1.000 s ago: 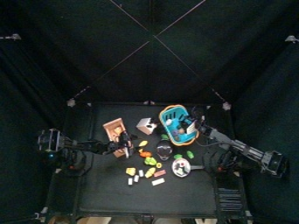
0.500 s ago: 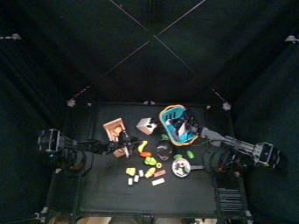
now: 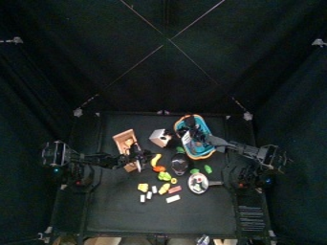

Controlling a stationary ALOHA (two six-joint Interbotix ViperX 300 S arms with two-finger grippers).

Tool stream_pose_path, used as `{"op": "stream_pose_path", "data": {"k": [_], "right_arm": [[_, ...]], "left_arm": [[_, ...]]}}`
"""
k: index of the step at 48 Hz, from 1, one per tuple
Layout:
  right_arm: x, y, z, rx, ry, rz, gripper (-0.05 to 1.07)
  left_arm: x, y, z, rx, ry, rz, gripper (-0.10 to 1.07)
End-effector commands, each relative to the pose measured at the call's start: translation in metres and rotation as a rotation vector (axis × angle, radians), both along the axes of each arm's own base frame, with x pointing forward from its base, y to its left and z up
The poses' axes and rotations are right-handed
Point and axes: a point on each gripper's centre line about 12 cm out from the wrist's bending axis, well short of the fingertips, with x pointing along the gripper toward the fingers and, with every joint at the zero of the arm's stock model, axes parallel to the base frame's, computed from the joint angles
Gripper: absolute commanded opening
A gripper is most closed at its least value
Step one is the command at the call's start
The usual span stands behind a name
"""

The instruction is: Straighten knife holder

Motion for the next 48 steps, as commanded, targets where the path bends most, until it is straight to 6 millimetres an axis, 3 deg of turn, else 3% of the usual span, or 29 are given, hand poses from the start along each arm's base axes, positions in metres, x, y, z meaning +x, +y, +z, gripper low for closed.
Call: {"op": "stream_pose_path", "data": {"k": [1, 48], "right_arm": [[0.008, -0.002, 0.013, -0.019, -0.004, 0.0, 0.34], [0.024, 0.008, -0.004, 0.027, 0.044, 0.02, 0.34]], "left_arm": [[0.005, 0.006, 0.007, -0.004, -0.029, 0.025, 0.64], [0.003, 0.008, 0.005, -0.039, -0.03, 0.06, 0.64]]}}
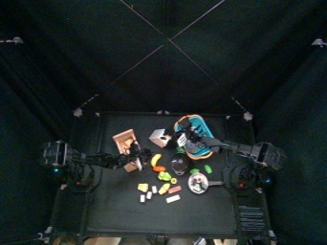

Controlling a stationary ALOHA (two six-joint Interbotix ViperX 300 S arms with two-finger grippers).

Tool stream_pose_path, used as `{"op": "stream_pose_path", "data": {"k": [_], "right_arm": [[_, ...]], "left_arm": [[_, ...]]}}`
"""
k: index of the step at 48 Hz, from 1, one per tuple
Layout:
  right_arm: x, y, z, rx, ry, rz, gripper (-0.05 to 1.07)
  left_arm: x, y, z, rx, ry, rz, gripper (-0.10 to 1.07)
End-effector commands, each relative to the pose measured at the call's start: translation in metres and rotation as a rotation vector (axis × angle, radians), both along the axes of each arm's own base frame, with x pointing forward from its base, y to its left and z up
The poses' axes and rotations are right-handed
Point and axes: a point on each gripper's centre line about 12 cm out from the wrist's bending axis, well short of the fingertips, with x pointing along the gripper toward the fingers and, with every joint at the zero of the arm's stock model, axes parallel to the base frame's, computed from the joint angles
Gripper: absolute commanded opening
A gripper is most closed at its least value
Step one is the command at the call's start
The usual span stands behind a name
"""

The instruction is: Straighten knife holder

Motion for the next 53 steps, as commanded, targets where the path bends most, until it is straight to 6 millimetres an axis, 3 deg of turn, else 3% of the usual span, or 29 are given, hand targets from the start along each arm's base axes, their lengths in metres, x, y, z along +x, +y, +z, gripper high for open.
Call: {"op": "stream_pose_path", "data": {"k": [1, 30, 53], "right_arm": [[0.007, 0.0, 0.016, -0.018, -0.039, 0.008, 0.34], [0.033, 0.01, 0.008, 0.01, -0.001, 0.033, 0.34], [0.053, 0.02, 0.005, 0.012, 0.022, 0.066, 0.34]], "left_arm": [[0.004, 0.001, 0.011, 0.007, -0.038, 0.003, 0.64], [-0.001, 0.0, 0.009, 0.003, -0.034, 0.007, 0.64], [-0.035, -0.003, 0.026, 0.006, -0.083, 0.007, 0.64]]}}
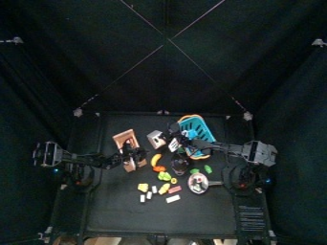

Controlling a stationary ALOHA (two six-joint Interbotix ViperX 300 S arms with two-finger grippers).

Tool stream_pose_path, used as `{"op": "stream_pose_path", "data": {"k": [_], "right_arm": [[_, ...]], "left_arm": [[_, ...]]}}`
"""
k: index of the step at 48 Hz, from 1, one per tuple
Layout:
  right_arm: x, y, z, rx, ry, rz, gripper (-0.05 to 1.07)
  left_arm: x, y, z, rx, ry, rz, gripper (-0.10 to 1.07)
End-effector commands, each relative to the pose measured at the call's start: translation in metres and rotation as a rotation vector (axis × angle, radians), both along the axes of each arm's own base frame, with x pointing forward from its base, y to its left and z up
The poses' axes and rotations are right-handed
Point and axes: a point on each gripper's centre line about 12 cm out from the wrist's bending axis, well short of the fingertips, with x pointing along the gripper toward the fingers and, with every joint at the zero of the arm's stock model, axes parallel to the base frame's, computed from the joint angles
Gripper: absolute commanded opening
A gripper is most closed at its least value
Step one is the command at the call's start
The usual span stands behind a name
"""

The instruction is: Straighten knife holder

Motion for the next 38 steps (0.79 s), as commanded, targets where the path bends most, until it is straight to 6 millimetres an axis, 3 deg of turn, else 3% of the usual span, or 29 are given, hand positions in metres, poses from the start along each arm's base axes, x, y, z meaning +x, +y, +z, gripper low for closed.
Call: {"op": "stream_pose_path", "data": {"k": [1, 9, 16, 28, 38], "right_arm": [[0.008, -0.001, 0.016, -0.017, -0.043, 0.005, 0.34], [0.01, 0.002, 0.013, -0.015, -0.032, 0.015, 0.34], [-0.003, 0.003, 0.006, -0.007, 0.049, -0.012, 0.34], [-0.024, 0.01, 0.013, -0.015, 0.106, -0.032, 0.34], [-0.025, 0.018, 0.021, -0.024, 0.04, 0.0, 0.34]], "left_arm": [[-0.004, -0.001, 0.007, 0.003, -0.026, 0.0, 0.64], [-0.009, -0.002, 0.005, -0.001, -0.021, -0.001, 0.64], [-0.007, -0.008, 0.005, 0.0, -0.02, -0.024, 0.64], [-0.002, -0.021, -0.002, 0.002, 0.005, -0.07, 0.64], [0.003, -0.035, -0.006, 0.011, 0.018, -0.122, 0.64]]}}
